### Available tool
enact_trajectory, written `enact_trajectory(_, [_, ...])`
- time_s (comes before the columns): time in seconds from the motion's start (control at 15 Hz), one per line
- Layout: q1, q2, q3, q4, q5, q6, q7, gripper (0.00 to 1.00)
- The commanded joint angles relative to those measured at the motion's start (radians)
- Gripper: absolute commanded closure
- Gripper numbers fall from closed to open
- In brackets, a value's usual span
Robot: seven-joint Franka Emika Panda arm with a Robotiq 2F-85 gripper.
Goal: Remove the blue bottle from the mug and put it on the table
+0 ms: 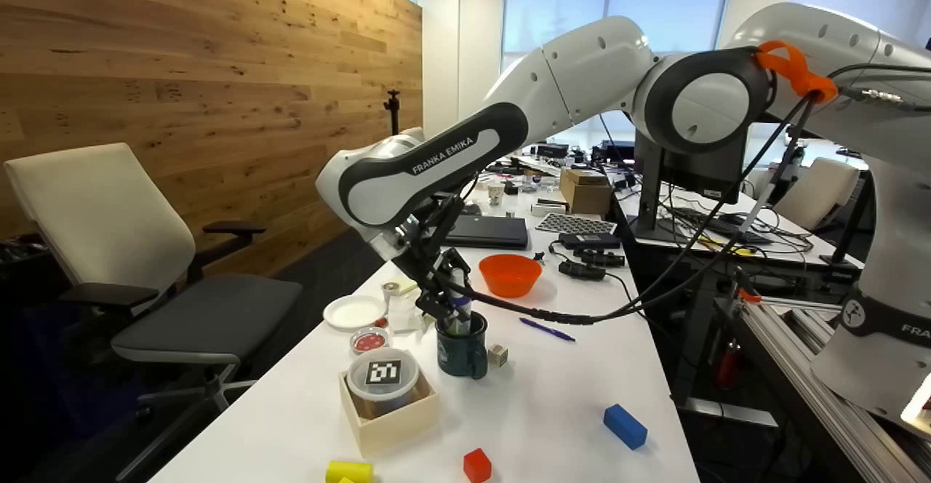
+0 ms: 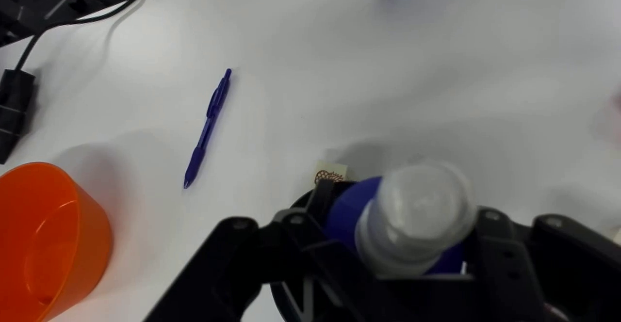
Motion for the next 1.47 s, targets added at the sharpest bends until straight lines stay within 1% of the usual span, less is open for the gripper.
enact_trajectory(0.0, [-0.011,0.023,0.006,0.056,0.010,-0.018,-0.015,0.77])
enact_trajectory(0.4, [-0.032,-0.047,0.012,0.083,0.025,-0.017,-0.011,0.77])
enact_trajectory(0.73, [-0.047,-0.097,0.019,0.108,0.046,-0.035,0.021,0.77])
enact_trajectory(0.87, [-0.054,-0.117,0.026,0.098,0.072,-0.055,0.040,0.77])
enact_trajectory(1.0, [-0.061,-0.134,0.031,0.091,0.099,-0.100,0.049,0.77])
enact_trajectory(1.4, [-0.058,-0.177,0.051,0.059,0.129,-0.228,0.024,0.77])
